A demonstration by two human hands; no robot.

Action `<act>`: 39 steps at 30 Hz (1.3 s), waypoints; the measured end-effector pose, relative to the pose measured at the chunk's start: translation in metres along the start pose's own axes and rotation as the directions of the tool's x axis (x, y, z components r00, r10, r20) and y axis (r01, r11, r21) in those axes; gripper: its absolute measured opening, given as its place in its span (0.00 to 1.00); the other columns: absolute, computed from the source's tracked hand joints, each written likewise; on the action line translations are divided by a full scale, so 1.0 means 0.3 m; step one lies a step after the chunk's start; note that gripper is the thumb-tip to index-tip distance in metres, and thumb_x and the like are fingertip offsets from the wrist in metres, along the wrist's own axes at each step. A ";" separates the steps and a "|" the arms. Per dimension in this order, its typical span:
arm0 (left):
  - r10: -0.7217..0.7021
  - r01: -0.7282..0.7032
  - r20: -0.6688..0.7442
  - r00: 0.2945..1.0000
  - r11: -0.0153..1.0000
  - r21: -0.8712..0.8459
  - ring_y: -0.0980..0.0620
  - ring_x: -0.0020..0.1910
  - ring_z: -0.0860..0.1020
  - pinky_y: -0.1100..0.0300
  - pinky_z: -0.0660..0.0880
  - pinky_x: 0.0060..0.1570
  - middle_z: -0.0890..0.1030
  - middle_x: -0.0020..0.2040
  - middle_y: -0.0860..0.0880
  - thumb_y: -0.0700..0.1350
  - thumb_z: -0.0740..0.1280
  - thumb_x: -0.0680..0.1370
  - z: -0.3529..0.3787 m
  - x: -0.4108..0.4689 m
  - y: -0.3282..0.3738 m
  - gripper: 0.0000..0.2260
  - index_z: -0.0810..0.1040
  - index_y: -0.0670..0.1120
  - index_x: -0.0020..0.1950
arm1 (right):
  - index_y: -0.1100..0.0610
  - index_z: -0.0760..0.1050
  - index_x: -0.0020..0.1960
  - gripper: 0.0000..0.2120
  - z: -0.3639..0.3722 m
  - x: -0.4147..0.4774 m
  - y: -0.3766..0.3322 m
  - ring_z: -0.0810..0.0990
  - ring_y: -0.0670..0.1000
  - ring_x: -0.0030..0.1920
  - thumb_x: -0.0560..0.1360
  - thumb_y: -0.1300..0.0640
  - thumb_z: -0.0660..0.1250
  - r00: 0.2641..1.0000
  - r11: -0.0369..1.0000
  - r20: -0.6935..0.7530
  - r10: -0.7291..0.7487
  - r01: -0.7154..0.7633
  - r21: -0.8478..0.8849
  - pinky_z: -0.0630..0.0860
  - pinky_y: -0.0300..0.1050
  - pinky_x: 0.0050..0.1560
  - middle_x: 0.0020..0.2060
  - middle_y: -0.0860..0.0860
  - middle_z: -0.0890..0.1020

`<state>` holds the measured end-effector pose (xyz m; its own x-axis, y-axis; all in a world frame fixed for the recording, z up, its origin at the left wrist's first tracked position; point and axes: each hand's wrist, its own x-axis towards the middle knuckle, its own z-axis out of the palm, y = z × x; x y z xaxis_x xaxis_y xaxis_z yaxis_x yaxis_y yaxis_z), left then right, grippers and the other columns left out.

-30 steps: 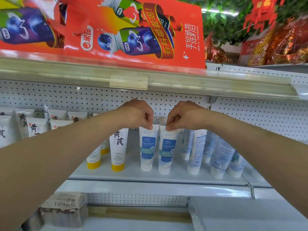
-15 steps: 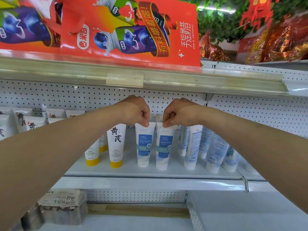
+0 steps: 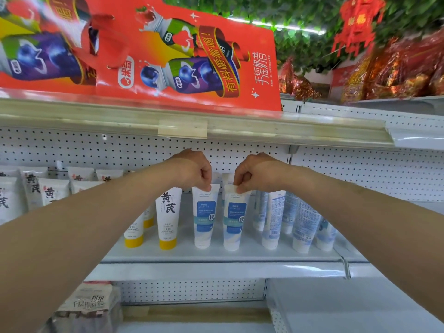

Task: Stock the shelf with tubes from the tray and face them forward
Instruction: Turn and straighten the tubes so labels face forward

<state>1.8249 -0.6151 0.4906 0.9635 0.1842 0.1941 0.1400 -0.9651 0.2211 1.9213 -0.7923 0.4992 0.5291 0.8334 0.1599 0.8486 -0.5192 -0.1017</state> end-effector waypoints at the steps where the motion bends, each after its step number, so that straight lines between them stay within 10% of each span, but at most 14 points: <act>1: 0.002 -0.002 -0.001 1.000 1.000 0.005 0.52 0.46 0.80 0.61 0.74 0.43 0.78 0.40 0.57 0.49 0.76 0.71 0.003 0.000 -0.004 0.06 0.80 0.53 0.42 | 0.52 0.83 0.53 0.09 0.001 -0.001 0.002 0.75 0.40 0.39 0.73 0.53 0.74 1.000 1.000 0.003 0.006 -0.005 -0.004 0.71 0.32 0.39 0.36 0.37 0.77; 13: 0.019 -0.021 0.062 0.998 0.999 0.029 0.53 0.47 0.78 0.58 0.76 0.50 0.79 0.45 0.55 0.53 0.76 0.69 -0.002 0.006 -0.033 0.14 0.79 0.53 0.51 | 0.46 0.78 0.59 0.14 -0.059 -0.053 0.036 0.75 0.47 0.56 0.76 0.44 0.67 0.990 0.991 -0.036 0.135 -0.135 -0.006 0.73 0.42 0.60 0.52 0.43 0.79; 27: 0.323 -0.326 -0.047 0.945 0.938 -0.120 0.57 0.51 0.78 0.59 0.74 0.57 0.82 0.49 0.56 0.59 0.68 0.75 0.069 0.060 0.304 0.11 0.81 0.56 0.54 | 0.48 0.80 0.59 0.17 -0.152 -0.266 0.313 0.73 0.46 0.55 0.78 0.39 0.62 0.991 0.983 0.013 0.135 -0.132 -0.129 0.67 0.40 0.52 0.54 0.43 0.77; 39: 0.075 -0.075 0.050 0.996 0.997 -0.021 0.56 0.51 0.75 0.60 0.71 0.52 0.79 0.51 0.57 0.66 0.61 0.76 0.132 0.138 0.465 0.18 0.81 0.56 0.53 | 0.44 0.82 0.55 0.13 -0.161 -0.253 0.457 0.76 0.43 0.52 0.77 0.40 0.63 0.979 0.994 0.195 -0.050 0.068 -0.088 0.72 0.41 0.55 0.49 0.40 0.79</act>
<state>1.8934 -0.7496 0.4916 0.9816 0.1013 0.1621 0.0631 -0.9721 0.2257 1.9975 -0.9359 0.5204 0.4753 0.8793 -0.0302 0.8797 -0.4756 -0.0041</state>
